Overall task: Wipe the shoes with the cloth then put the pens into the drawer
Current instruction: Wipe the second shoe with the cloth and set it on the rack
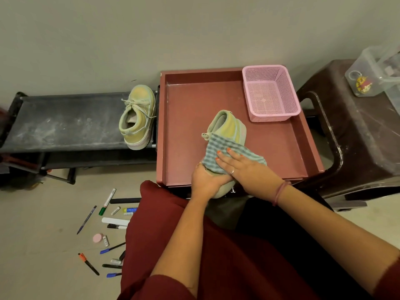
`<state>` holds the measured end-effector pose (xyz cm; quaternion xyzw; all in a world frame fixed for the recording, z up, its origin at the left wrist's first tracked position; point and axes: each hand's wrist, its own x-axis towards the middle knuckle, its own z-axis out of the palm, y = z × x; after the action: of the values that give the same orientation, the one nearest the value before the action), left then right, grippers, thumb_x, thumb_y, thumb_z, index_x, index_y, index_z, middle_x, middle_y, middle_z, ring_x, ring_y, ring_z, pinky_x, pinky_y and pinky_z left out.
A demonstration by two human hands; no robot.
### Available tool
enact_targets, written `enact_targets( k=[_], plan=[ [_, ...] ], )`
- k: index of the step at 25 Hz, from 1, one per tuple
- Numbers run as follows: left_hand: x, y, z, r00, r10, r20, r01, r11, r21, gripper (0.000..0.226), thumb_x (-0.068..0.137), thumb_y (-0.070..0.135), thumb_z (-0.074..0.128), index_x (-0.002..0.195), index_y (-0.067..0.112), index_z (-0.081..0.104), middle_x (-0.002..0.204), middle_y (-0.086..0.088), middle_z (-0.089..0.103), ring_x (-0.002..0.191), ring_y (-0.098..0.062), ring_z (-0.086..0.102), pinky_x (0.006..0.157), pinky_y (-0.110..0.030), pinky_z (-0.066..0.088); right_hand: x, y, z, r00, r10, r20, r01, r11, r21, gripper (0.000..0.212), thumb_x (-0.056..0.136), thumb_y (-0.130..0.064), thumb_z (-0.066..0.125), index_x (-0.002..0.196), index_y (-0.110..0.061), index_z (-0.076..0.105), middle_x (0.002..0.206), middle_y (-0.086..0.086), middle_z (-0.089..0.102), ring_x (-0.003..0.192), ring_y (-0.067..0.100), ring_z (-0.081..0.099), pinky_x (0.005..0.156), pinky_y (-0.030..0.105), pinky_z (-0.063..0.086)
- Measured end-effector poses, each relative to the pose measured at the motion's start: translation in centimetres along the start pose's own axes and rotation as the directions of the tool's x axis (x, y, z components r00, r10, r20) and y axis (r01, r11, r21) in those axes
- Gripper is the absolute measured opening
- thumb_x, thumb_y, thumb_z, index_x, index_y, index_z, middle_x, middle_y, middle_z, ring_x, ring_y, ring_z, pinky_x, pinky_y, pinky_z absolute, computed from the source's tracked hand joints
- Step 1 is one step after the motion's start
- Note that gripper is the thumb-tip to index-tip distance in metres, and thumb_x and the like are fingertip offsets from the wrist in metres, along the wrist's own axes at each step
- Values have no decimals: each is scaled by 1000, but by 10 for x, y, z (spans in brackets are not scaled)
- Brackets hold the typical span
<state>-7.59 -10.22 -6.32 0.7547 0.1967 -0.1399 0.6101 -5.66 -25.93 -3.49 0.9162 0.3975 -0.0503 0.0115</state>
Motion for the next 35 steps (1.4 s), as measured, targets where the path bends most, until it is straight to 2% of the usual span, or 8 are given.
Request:
enact_targets(
  k=[8, 12, 16, 19, 22, 26, 29, 35],
  plan=[
    [-1, 0, 4, 1000, 5, -24, -2, 993, 115, 81, 39, 53, 89, 111, 29, 61, 107, 11, 68, 99, -7, 64, 89, -33, 54, 44, 13, -16, 948, 312, 66, -317, 946, 72, 75, 89, 2, 39, 150, -12, -3, 159, 7, -4, 146, 28, 0, 117, 39, 22],
    [1, -2, 0, 1000, -9, 2, 9, 995, 99, 47, 50, 29, 90, 86, 31, 61, 91, 11, 70, 85, -1, 66, 75, -24, 52, 13, -13, -4, 996, 66, 56, -70, 995, 72, 73, 80, 5, 56, 146, -5, 26, 153, 15, 27, 141, 34, 26, 111, 44, 33],
    [-1, -2, 1, 999, 29, 39, -32, 997, 67, 55, 51, 22, 94, 93, 31, 59, 90, 16, 70, 80, 9, 64, 73, -17, 50, -16, 16, -8, 996, -78, -35, 77, 996, -40, 56, 77, 0, 48, 132, -10, 54, 137, 6, 54, 123, 26, 54, 94, 35, 50],
    [0, 0, 1, 998, 56, 36, -59, 994, 97, 81, 46, 39, 93, 118, 32, 55, 110, 16, 64, 99, 0, 61, 87, -23, 50, -8, 40, -14, 994, 90, -61, -85, 993, 77, 68, 82, 10, 37, 145, -14, 34, 152, 2, 32, 140, 27, 31, 107, 33, 36],
    [0, -1, 1, 998, 47, 38, -51, 990, 131, 69, 46, 35, 94, 105, 36, 58, 103, 14, 67, 96, -4, 64, 87, -28, 54, -7, 11, -2, 977, 209, 32, -211, 954, 212, 73, 85, 11, 38, 149, -19, 19, 158, -2, 13, 146, 22, 7, 118, 30, 14],
    [-3, -5, 6, 994, 81, 73, -95, 970, 224, 84, 41, 39, 90, 117, 36, 54, 113, 11, 63, 100, -7, 64, 88, -32, 54, -39, 3, 11, 997, -45, -64, 49, 997, 56, 61, 79, 0, 33, 135, -15, 50, 138, 2, 52, 128, 27, 48, 104, 42, 39],
    [-7, 0, 9, 986, 145, 83, -163, 944, 289, 100, 49, 33, 90, 138, 26, 45, 127, 8, 54, 111, -9, 56, 95, -30, 49, -47, 27, 18, 997, -14, -73, 14, 1000, 2, 66, 82, 0, 58, 142, -17, 38, 145, 0, 44, 133, 26, 43, 104, 45, 41],
    [-3, -1, 8, 970, 210, 123, -241, 902, 358, 98, 53, 29, 87, 140, 24, 42, 130, 9, 48, 113, -14, 56, 94, -35, 50, -56, -6, 29, 978, 186, -96, -144, 932, 333, 82, 70, 21, 44, 143, -17, 38, 151, -3, 32, 141, 22, 22, 107, 38, 38]
  ],
)
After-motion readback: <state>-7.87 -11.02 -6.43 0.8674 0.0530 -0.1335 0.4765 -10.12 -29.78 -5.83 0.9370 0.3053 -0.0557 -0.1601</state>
